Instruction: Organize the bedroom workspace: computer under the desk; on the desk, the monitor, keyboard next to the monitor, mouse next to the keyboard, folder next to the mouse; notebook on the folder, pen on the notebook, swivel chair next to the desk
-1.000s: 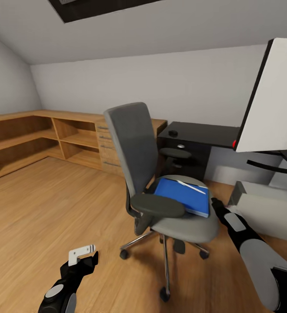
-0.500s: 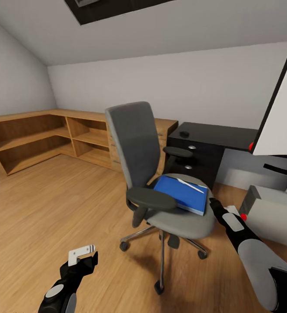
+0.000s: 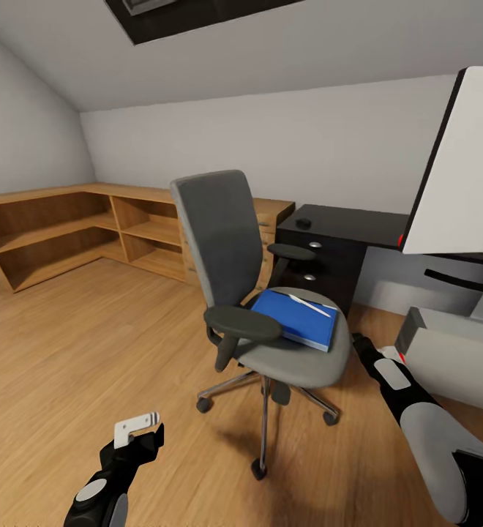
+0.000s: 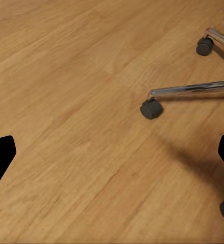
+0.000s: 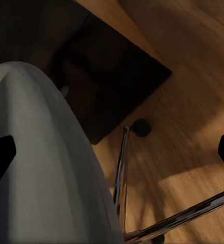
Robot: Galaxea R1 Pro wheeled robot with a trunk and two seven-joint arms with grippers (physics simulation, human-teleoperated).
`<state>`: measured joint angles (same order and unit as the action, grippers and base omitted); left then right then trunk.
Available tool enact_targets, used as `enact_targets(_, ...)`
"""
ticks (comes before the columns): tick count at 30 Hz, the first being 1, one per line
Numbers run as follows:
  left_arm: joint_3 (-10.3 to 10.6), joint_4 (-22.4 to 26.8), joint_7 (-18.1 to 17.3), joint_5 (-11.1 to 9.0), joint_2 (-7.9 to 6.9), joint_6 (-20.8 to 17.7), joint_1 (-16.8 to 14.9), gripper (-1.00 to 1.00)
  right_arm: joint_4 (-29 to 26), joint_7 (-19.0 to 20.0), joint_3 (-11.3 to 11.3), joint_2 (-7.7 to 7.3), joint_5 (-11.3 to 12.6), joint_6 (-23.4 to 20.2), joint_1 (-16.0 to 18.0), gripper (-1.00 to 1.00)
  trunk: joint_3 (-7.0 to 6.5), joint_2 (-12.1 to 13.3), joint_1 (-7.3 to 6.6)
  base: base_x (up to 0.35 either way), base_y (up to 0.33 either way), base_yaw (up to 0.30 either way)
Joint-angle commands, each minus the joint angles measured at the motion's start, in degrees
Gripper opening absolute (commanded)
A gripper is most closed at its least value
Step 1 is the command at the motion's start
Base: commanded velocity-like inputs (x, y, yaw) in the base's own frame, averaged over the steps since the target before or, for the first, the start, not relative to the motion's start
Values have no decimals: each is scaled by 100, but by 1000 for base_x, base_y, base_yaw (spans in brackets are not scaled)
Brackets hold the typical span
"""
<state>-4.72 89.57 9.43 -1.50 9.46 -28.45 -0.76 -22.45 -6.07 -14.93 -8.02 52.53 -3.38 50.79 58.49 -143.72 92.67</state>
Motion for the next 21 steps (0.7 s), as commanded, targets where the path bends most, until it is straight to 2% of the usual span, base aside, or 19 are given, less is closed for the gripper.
enact_targets(1,-3,8,17,-17,3,-29,-3,100,-14,-26,-17,-2,32,-29,1,100,6,-2,-1,-9,-8,0)
enact_targets(6,1,8,15,-14,3,-25,-3,100,-14,-26,-18,-16,30,-21,1,100,6,-2,-1,53,-4,0)
enact_targets(13,7,1,7,-19,3,-27,-3,100,-21,-58,-19,-25,22,23,1,100,6,-2,-1,245,-1,0)
enact_targets(21,11,4,8,-18,3,-24,-3,100,-16,-69,-19,-101,21,30,1,100,6,-2,-1,106,0,0)
